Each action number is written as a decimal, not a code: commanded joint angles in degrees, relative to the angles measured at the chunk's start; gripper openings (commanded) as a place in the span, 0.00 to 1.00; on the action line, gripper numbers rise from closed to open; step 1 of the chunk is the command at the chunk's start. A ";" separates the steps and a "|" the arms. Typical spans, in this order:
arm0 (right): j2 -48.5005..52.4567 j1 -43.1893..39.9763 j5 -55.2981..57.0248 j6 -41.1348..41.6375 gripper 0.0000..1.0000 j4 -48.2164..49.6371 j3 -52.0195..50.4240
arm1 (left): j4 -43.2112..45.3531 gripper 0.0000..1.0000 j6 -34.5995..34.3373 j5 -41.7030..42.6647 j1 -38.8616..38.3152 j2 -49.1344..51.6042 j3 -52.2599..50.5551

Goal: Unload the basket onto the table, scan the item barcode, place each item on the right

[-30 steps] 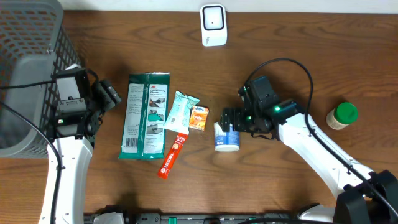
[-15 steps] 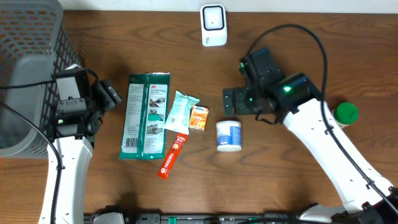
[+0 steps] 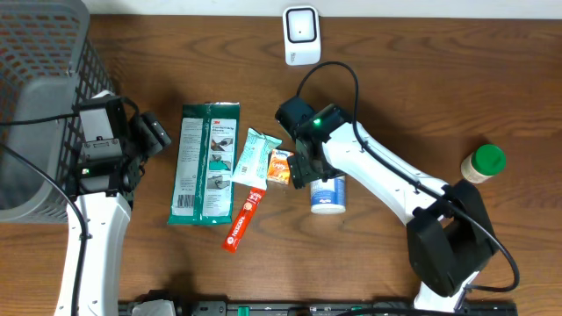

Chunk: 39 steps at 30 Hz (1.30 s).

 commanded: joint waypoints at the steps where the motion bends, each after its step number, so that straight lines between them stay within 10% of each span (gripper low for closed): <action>1: 1.01 0.28 1.62 1.92 0.99 1.03 0.00 | -0.02 0.89 -0.33 -0.70 0.20 -0.55 1.46; 27: 6.71 -1.64 0.94 13.57 0.98 1.20 -2.16 | -0.02 0.88 -0.33 -0.70 0.20 -0.55 1.46; 39: 6.67 -1.84 -1.55 13.07 0.69 2.32 -2.38 | -0.02 0.88 -0.33 -0.70 0.20 -0.55 1.46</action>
